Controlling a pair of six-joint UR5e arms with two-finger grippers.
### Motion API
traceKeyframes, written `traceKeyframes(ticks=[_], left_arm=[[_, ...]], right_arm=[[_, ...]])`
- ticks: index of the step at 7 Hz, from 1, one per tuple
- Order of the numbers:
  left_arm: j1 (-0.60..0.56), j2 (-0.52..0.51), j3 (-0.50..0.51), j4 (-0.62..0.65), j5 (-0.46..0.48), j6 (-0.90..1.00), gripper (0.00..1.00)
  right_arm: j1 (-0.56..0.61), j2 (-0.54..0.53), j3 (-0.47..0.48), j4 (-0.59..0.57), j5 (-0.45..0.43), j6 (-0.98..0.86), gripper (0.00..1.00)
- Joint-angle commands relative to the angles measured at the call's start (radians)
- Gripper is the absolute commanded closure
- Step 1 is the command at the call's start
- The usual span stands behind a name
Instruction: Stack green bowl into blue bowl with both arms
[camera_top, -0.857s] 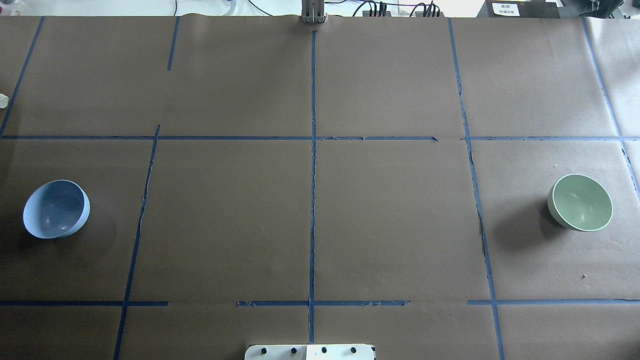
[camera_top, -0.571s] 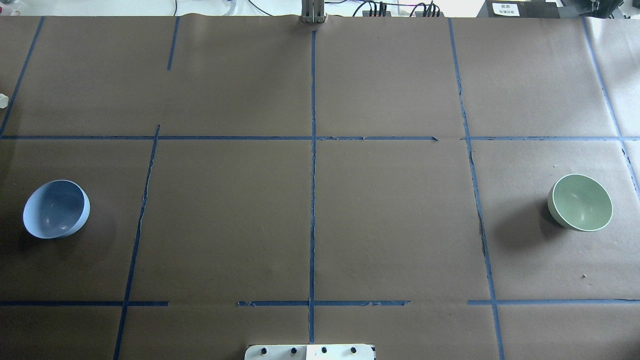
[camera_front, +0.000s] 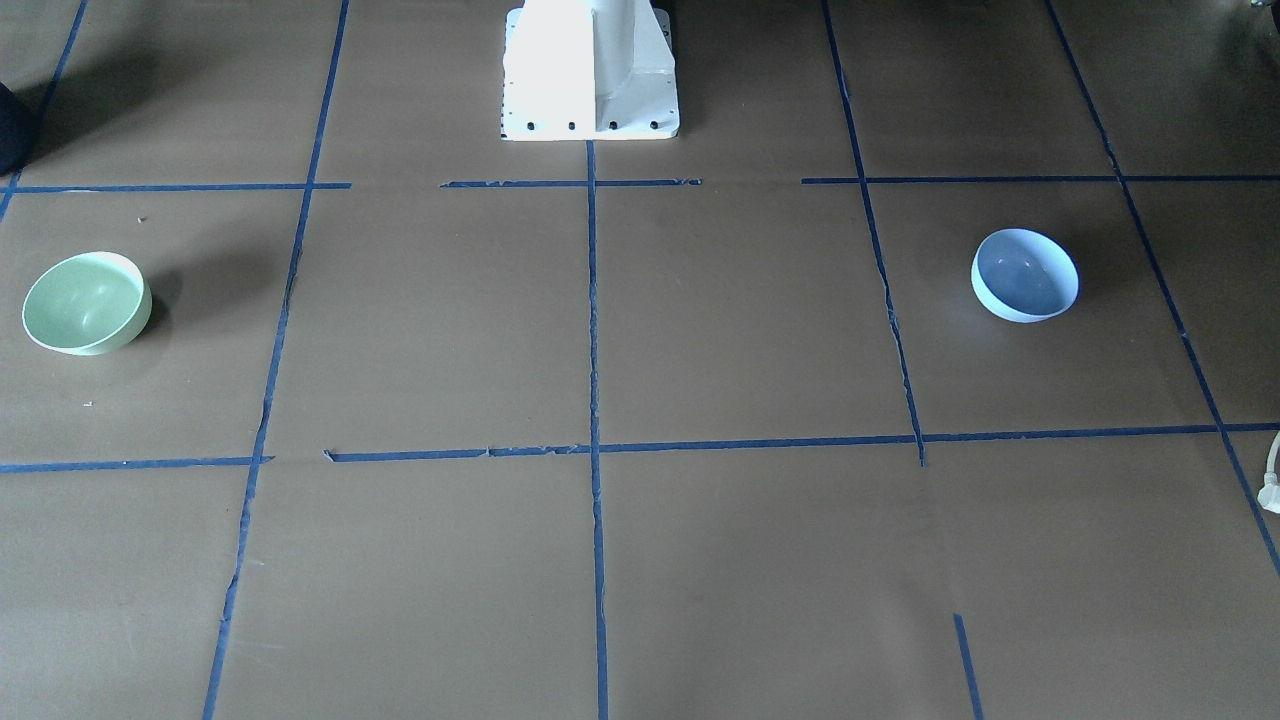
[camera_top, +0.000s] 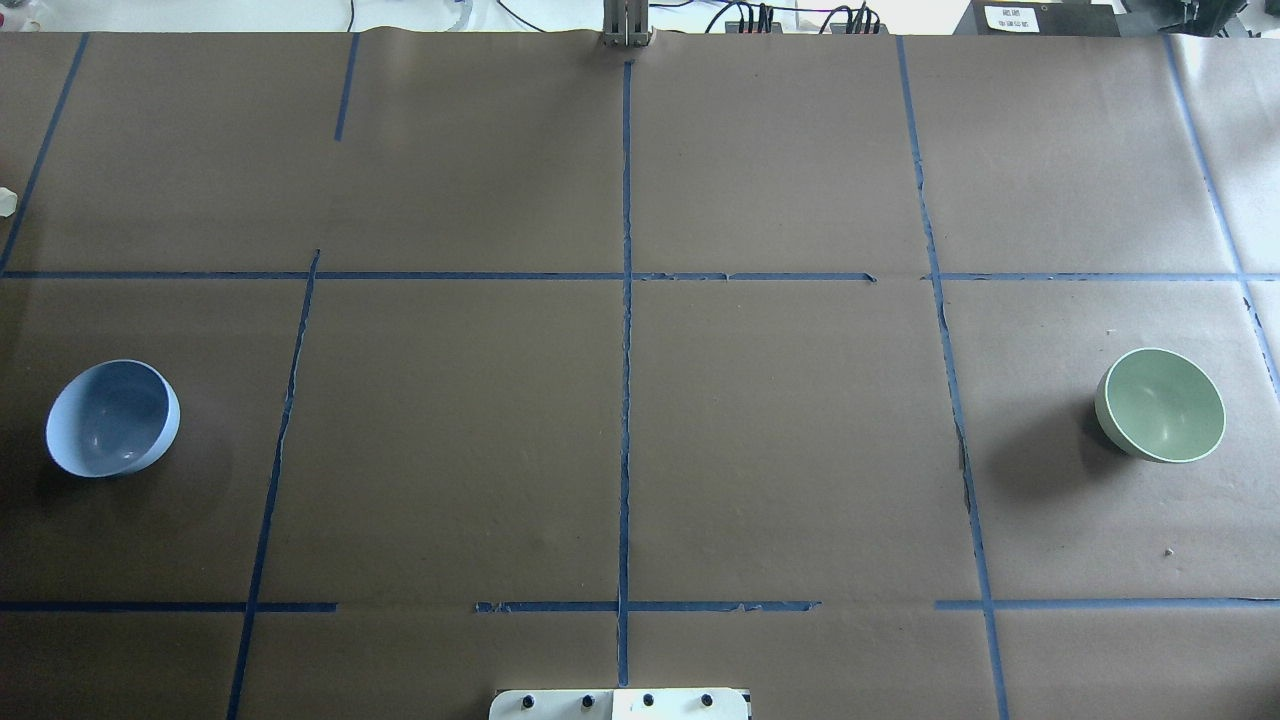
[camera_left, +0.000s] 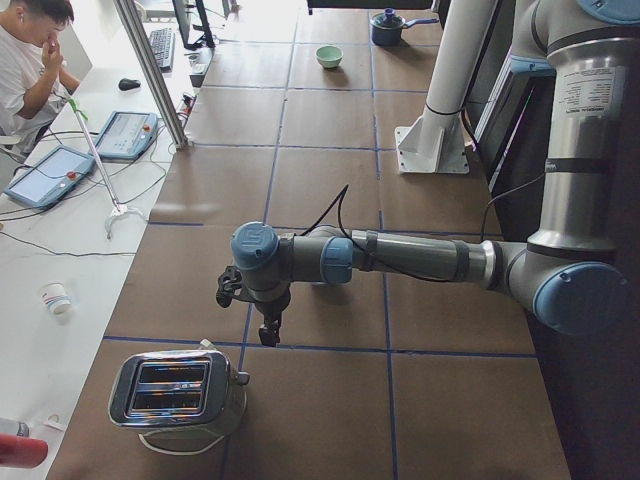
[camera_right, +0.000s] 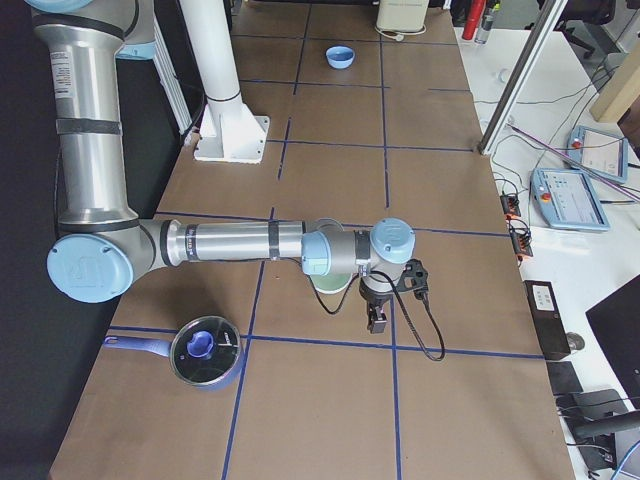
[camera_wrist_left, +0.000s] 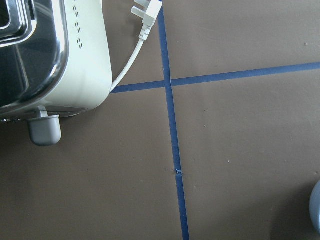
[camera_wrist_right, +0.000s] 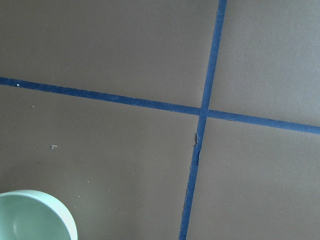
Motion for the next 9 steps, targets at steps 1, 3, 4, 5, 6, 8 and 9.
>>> traceKeyframes(ticks=[1,3,4,5,6,8,9], left_arm=[[0.000,0.000,0.010,0.000,-0.001,0.010,0.00],[-0.001,0.025,0.020,-0.016,-0.005,0.003,0.00],[-0.001,0.022,0.049,-0.019,-0.013,0.003,0.00],[0.000,0.023,0.027,-0.081,-0.013,0.000,0.00],[0.009,0.031,0.027,-0.170,-0.048,-0.032,0.00],[0.198,0.042,0.060,-0.395,-0.054,-0.253,0.00],[0.272,0.042,0.112,-0.557,-0.048,-0.404,0.00]], right_arm=[[0.000,-0.003,-0.001,-0.002,0.000,0.002,0.00],[0.000,-0.006,-0.005,-0.002,0.002,0.000,0.00],[0.000,-0.006,-0.003,-0.002,0.002,0.002,0.00],[0.000,-0.004,0.009,-0.002,0.005,0.019,0.00],[-0.002,-0.001,0.026,0.000,0.005,0.099,0.00],[-0.008,-0.004,0.044,0.002,0.005,0.099,0.00],[-0.009,-0.009,0.061,0.002,0.005,0.099,0.00]])
